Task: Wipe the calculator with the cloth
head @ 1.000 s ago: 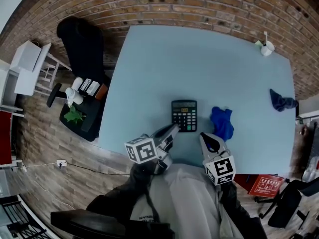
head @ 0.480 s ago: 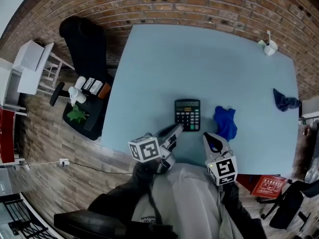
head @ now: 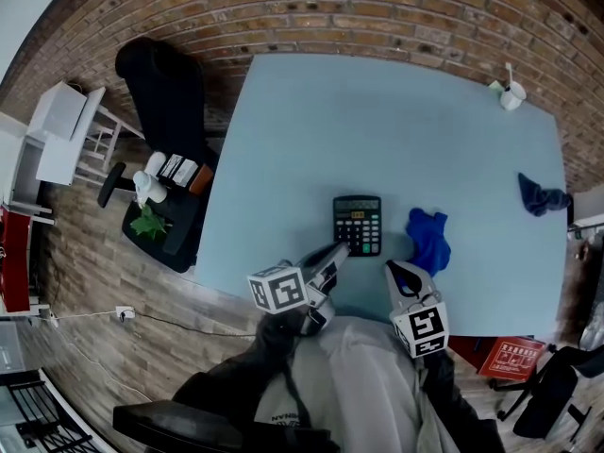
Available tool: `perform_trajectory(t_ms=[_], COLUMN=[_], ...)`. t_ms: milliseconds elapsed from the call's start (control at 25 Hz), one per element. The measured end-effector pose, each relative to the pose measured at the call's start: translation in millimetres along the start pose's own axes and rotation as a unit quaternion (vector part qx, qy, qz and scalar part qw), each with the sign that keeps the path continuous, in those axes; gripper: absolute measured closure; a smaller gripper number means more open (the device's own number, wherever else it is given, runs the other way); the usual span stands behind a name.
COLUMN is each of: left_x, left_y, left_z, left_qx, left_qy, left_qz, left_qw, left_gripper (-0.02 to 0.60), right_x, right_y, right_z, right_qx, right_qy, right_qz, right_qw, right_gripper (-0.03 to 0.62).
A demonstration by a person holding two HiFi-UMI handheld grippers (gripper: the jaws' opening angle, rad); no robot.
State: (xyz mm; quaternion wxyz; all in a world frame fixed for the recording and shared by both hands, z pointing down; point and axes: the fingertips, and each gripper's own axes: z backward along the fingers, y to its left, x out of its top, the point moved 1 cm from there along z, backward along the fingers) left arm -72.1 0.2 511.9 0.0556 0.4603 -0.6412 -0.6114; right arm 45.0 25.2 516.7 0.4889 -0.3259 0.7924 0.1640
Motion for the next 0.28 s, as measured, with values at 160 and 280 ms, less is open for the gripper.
perform_trajectory(t_ms=[160, 280], left_x=[-1.8, 1.1], left_y=[2.5, 2.8], left_z=[-0.2, 2.4], left_qx=[0.015, 0.012], left_qy=[0.010, 0.013], left_qz=[-0.009, -0.007], left_qw=[0.9998, 0.9998], left_gripper=[0.574, 0.574], right_x=[0.2, 4.2], right_y=[-0.8, 1.6], right_z=[-0.9, -5.9], right_qx=[-0.002, 0.000], right_qy=[0.000, -0.002], right_qz=[0.003, 0.004], right_qw=[1.000, 1.000], right_gripper=[0.592, 0.592])
